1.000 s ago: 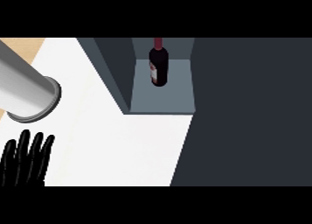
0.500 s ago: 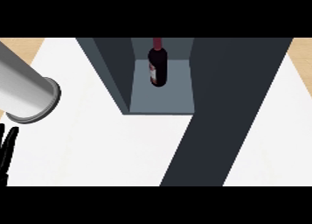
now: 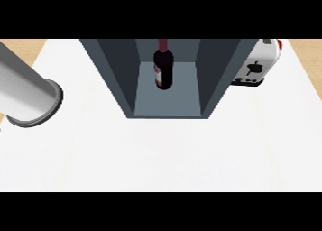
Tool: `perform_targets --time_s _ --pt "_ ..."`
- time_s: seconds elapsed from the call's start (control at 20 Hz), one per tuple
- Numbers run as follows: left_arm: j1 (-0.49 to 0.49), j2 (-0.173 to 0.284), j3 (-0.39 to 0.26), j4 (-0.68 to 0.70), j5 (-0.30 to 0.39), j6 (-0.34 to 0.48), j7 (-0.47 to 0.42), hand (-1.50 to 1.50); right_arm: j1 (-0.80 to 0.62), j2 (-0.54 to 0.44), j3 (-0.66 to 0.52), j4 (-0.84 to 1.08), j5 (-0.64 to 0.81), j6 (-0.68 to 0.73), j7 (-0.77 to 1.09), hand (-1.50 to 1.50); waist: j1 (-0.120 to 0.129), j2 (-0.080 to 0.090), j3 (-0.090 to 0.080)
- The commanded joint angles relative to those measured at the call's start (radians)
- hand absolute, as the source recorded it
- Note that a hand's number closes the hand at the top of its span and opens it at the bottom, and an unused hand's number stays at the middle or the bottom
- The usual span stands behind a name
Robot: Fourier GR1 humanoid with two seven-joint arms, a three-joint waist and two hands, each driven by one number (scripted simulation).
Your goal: Pick up the wine, place it into the cabinet and close the cabinet
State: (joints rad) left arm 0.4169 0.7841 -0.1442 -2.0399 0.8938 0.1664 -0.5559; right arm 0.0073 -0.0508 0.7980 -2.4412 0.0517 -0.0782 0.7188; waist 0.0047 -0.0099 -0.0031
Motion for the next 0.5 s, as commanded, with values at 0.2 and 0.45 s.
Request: perform_targets --time_s 0.2,0.45 --pt "-0.036 0.001 0.065 0.032 0.084 -0.061 0.061 -1.5 -0.256 0.047 0.232 0.053 0.143 -0.204 0.038 1.5 0.001 0.002 -0.001" --pt "-0.051 -0.028 0.03 -0.01 0.053 -0.04 0.077 -1.5 -0.451 0.044 0.151 0.181 0.13 -0.307 0.054 1.5 0.017 0.006 0.0"
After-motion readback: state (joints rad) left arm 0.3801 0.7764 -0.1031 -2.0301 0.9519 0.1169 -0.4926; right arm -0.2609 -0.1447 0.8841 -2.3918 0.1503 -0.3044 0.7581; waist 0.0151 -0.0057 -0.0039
